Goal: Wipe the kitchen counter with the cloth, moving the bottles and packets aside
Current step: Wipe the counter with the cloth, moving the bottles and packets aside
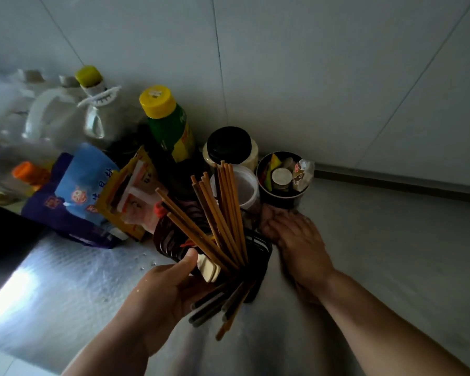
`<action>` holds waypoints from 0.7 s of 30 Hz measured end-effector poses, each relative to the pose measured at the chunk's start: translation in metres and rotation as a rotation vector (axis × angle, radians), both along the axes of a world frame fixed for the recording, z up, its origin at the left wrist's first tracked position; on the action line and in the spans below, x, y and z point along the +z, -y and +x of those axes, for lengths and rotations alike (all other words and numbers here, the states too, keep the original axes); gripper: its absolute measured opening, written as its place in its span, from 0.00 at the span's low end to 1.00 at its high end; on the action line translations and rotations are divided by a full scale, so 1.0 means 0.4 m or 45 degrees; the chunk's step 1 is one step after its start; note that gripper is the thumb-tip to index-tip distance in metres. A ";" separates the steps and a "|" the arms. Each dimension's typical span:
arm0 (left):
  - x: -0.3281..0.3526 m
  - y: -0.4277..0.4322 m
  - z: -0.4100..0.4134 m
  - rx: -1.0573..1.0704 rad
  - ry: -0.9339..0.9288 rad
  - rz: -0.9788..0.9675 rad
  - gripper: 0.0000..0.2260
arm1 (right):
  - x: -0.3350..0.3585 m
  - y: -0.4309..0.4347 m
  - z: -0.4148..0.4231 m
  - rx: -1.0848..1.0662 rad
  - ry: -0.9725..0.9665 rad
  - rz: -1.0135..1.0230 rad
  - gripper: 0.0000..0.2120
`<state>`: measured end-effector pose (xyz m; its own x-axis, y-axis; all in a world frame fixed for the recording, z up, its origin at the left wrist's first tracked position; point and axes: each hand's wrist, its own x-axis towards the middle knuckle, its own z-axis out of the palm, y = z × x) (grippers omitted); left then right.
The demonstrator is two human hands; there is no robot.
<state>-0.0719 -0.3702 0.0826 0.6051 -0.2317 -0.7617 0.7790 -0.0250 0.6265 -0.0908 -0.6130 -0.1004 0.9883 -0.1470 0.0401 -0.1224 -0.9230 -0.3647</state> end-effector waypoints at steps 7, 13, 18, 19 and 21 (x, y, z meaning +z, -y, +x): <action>0.004 -0.005 0.009 -0.035 0.010 0.030 0.15 | 0.030 0.006 -0.141 0.131 0.047 0.178 0.19; -0.021 -0.019 0.017 -0.125 0.047 0.083 0.16 | 0.059 0.054 -0.060 -0.292 0.185 0.144 0.23; -0.024 -0.024 0.013 -0.124 0.080 0.085 0.15 | 0.006 0.017 -0.029 -0.408 -0.121 -0.017 0.28; -0.026 -0.025 0.013 -0.114 0.085 0.090 0.16 | 0.014 -0.008 -0.038 -0.287 -0.099 -0.023 0.28; -0.025 -0.026 0.014 -0.104 0.085 0.094 0.16 | 0.038 -0.042 -0.069 -0.044 -0.085 0.014 0.28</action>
<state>-0.0664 -0.3597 0.0726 0.6362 -0.2269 -0.7374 0.7294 -0.1346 0.6707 -0.1184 -0.5961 -0.0850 0.9831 -0.1807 -0.0276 -0.1782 -0.9139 -0.3646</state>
